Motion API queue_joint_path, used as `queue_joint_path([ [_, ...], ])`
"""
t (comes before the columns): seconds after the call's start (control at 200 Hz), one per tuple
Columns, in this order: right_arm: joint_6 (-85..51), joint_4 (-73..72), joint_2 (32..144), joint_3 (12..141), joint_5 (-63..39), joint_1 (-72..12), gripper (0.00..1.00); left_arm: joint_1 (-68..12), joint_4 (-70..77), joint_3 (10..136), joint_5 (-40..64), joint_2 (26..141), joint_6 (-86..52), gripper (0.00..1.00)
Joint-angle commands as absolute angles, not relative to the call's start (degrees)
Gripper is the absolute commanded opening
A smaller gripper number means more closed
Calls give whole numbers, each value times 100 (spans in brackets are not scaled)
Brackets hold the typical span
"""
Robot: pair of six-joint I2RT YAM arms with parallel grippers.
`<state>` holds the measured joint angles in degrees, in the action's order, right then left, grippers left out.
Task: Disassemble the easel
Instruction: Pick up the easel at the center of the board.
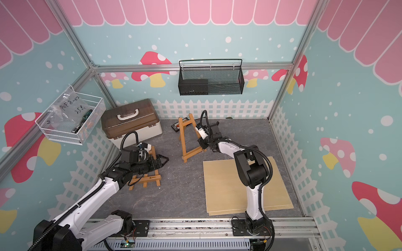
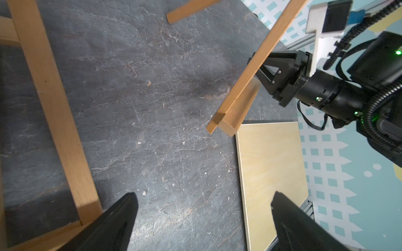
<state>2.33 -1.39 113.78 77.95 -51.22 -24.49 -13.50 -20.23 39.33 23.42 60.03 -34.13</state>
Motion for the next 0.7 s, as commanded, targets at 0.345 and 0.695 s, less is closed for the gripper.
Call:
queue_joint_path([
  [0.345,-25,-125,9946,7427,-5150,-2652,19,-839,-1377,4197,2901,6592,-3458,99],
  [0.695,-275,34,9264,7153,-5057,-3008,20,-583,-847,4968,3487,7596,-3483,84],
])
